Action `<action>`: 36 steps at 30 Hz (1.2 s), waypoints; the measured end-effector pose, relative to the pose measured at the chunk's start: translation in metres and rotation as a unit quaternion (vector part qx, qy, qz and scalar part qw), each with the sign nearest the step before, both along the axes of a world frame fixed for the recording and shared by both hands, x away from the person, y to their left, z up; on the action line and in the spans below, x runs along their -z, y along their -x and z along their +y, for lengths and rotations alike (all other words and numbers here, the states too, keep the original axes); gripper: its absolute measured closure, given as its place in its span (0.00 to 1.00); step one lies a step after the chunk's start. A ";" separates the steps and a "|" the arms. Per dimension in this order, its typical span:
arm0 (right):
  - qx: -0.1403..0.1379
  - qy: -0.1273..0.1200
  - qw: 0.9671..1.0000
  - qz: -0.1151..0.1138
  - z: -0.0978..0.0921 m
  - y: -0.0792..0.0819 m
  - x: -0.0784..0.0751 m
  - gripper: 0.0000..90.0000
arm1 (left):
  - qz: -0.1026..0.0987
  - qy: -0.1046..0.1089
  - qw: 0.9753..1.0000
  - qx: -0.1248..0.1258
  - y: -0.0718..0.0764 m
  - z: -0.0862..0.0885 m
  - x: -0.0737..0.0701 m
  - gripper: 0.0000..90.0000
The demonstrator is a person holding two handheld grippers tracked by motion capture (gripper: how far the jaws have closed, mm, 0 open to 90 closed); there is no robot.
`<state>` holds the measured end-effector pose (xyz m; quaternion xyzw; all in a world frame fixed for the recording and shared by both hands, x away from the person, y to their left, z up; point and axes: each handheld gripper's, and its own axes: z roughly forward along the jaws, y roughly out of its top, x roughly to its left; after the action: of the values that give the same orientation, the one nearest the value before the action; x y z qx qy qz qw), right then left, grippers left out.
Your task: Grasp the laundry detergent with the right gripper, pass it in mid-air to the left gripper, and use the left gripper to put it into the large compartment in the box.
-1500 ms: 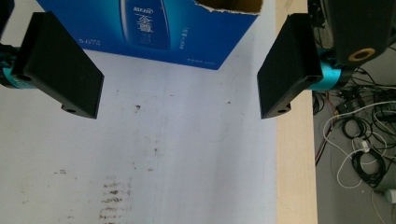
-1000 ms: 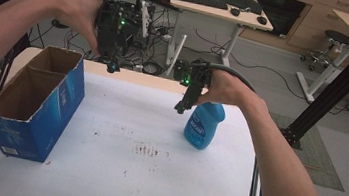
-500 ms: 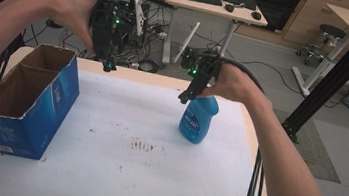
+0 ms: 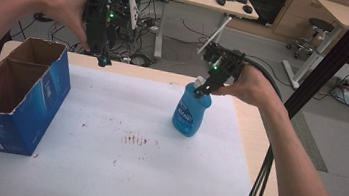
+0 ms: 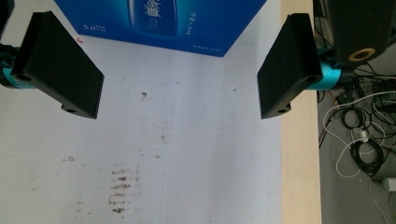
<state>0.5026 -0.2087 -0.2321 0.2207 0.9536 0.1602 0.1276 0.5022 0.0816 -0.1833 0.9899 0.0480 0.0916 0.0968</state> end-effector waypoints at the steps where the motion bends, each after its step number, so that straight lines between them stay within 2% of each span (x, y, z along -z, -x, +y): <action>1: 0.008 -0.008 1.000 0.003 -0.004 0.001 0.002 0.13 | -0.001 0.003 1.000 0.000 0.000 0.001 0.000 0.16; 2: 0.023 -0.029 0.999 0.006 -0.012 0.003 0.008 0.13 | -0.001 0.003 1.000 0.001 0.001 0.001 0.000 0.16; 7: 0.065 -0.071 0.995 -0.004 -0.024 0.010 0.022 0.13 | -0.002 0.004 1.000 0.000 0.003 0.005 0.000 0.16; 10: 0.084 -0.108 0.991 -0.009 -0.030 0.012 0.032 0.13 | -0.005 0.006 1.000 -0.002 0.003 0.008 -0.001 0.16; 12: 0.093 -0.123 0.988 -0.010 -0.031 0.013 0.040 0.13 | -0.007 0.006 1.000 -0.001 0.004 0.009 0.000 0.16; 15: 0.107 -0.132 0.985 -0.022 -0.032 0.016 0.052 0.13 | -0.007 0.009 1.000 -0.003 0.005 0.011 0.001 0.16; 16: 0.107 -0.132 0.985 -0.022 -0.032 0.016 0.052 0.13 | -0.007 0.009 1.000 -0.003 0.005 0.011 0.001 0.16; 17: 0.113 -0.140 0.983 -0.022 -0.032 0.016 0.056 0.13 | -0.007 0.010 1.000 -0.003 0.005 0.012 0.003 0.16; 18: 0.124 -0.151 0.980 -0.034 -0.034 0.016 0.065 0.13 | -0.007 0.009 1.000 -0.003 0.005 0.012 0.003 0.16; 21: 0.132 -0.156 0.978 -0.042 -0.036 0.016 0.072 0.13 | -0.009 0.011 1.000 -0.003 0.005 0.012 0.004 0.16; 22: 0.134 -0.163 0.977 -0.039 -0.037 0.015 0.079 0.13 | -0.009 0.008 1.000 -0.002 0.005 0.012 0.004 0.16; 26: 0.139 -0.162 0.976 -0.037 -0.037 0.013 0.089 0.13 | -0.009 0.010 1.000 -0.003 0.005 0.013 0.004 0.16; 27: 0.143 -0.165 0.975 -0.038 -0.037 0.013 0.095 0.13 | -0.008 0.009 1.000 -0.003 0.005 0.012 0.005 0.16; 30: 0.145 -0.168 0.974 -0.040 -0.037 0.013 0.098 0.13 | -0.008 0.008 1.000 -0.002 0.005 0.012 0.005 0.16; 32: 0.151 -0.178 0.971 -0.043 -0.039 0.013 0.105 0.13 | -0.008 0.008 1.000 -0.001 0.005 0.011 0.006 0.16; 36: 0.153 -0.168 0.972 -0.051 -0.038 0.013 0.114 0.13 | -0.005 0.008 1.000 -0.003 0.005 0.012 0.007 0.16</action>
<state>0.4899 -0.2465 -0.3462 0.3738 0.8601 0.3081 0.1601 0.4975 0.0933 -0.1903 0.9885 0.0512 0.0963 0.1051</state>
